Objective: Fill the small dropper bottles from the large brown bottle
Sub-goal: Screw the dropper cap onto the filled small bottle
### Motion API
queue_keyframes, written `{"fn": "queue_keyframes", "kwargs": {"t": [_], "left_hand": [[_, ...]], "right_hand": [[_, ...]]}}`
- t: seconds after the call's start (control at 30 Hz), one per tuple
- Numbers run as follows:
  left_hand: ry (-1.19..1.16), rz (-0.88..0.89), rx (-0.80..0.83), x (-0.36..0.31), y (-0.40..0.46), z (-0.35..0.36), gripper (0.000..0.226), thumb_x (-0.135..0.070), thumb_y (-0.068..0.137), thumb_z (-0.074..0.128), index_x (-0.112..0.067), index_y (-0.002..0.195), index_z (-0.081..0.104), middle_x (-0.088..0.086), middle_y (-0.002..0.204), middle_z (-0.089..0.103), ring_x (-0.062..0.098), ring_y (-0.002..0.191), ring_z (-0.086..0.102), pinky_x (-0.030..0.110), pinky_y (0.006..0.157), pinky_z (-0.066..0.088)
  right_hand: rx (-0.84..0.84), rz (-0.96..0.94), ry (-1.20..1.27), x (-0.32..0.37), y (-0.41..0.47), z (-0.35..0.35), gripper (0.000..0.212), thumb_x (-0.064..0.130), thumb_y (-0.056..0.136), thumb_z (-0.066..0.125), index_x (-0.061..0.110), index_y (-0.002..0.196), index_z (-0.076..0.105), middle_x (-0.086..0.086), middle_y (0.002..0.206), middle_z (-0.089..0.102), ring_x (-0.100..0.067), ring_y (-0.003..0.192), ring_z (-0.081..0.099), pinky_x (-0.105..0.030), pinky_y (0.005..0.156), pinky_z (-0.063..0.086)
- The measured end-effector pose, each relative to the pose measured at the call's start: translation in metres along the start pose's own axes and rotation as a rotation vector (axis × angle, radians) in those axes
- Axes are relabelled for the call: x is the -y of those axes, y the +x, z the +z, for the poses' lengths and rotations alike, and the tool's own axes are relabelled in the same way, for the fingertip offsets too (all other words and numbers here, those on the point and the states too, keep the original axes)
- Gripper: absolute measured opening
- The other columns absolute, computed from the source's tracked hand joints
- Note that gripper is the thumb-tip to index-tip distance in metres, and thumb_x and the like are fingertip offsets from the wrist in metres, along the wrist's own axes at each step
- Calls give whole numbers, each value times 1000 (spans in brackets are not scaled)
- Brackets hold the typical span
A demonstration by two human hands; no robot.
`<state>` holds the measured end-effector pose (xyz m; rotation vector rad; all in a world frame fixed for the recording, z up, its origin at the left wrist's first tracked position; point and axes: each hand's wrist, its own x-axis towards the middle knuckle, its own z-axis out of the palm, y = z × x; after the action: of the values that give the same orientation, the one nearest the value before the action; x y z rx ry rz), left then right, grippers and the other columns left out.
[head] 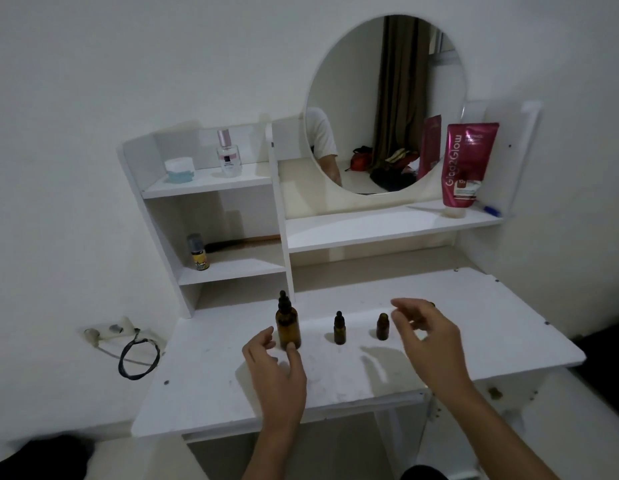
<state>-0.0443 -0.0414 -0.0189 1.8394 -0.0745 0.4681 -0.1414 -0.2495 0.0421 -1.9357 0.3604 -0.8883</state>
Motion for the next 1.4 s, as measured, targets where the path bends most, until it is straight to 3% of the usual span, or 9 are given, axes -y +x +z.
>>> {"fn": "queue_keyframes", "kwargs": {"t": [0.17, 0.27, 0.5, 0.7, 0.83, 0.9, 1.03, 1.17, 1.4], "left_hand": [[16, 80, 154, -9, -36, 23, 35, -17, 92, 71, -35, 114, 50, -14, 104, 59, 3, 95, 59, 23, 79, 53], [34, 176, 346, -12, -47, 35, 26, -18, 95, 67, -35, 112, 56, -19, 98, 61, 4, 94, 60, 26, 77, 57], [153, 195, 607, -22, -47, 70, 41, -36, 98, 60, -40, 135, 44, -24, 129, 45, 0, 115, 53, 20, 99, 49], [167, 135, 599, -29, -41, 99, 47, -26, 99, 61, -27, 143, 43, -14, 139, 43, 2, 120, 51, 16, 100, 44], [184, 140, 591, -32, -35, 113, 48, -29, 98, 64, -26, 143, 45, -19, 134, 42, -1, 112, 54, 19, 98, 48], [175, 135, 585, -35, -33, 118, 47, -32, 99, 64, -25, 142, 47, -18, 136, 45, 0, 113, 56, 18, 97, 47], [173, 149, 558, -36, -33, 127, 35, -29, 98, 65, -25, 131, 55, -15, 126, 57, -2, 104, 60, 21, 96, 52], [183, 172, 542, -34, -31, 133, 25, -28, 97, 67, -28, 121, 59, -16, 115, 61, -1, 100, 60, 18, 93, 52], [171, 205, 548, -27, -30, 134, 24, -29, 97, 66, -33, 120, 59, -22, 113, 60, -2, 104, 60, 19, 92, 52]], "right_hand": [[-59, 176, -74, -51, -13, -17, 14, 11, 93, 73, 21, 102, 75, 10, 97, 73, 0, 84, 67, -6, 72, 49], [-77, 208, -121, -70, -24, -12, 21, 6, 91, 74, 25, 100, 72, 6, 98, 70, -5, 84, 67, -17, 77, 51], [-72, 225, -319, -82, -18, -2, 28, 26, 91, 75, 15, 116, 69, 0, 108, 60, -9, 84, 60, -25, 78, 47], [1, 205, -427, -92, -11, 5, 17, 27, 91, 76, 15, 104, 75, -8, 126, 62, -22, 128, 59, -32, 93, 52], [-33, 214, -415, -92, -11, 7, 5, 20, 91, 75, 16, 94, 75, -8, 124, 65, -20, 138, 52, -29, 94, 49], [-70, 217, -367, -90, -11, 4, 2, 18, 91, 76, 18, 91, 73, -4, 113, 69, -14, 128, 58, -28, 88, 48], [-152, 302, -167, -85, -6, -7, 10, 14, 88, 78, 20, 95, 74, 11, 83, 71, -3, 79, 68, -21, 71, 51], [-151, 287, 4, -76, 5, -17, 17, 13, 90, 77, 25, 102, 74, 14, 92, 77, -1, 86, 72, -24, 84, 58], [-114, 117, 59, -50, 25, -19, 19, 8, 91, 74, 22, 105, 74, 17, 96, 76, 3, 91, 71, -4, 80, 50]]}}
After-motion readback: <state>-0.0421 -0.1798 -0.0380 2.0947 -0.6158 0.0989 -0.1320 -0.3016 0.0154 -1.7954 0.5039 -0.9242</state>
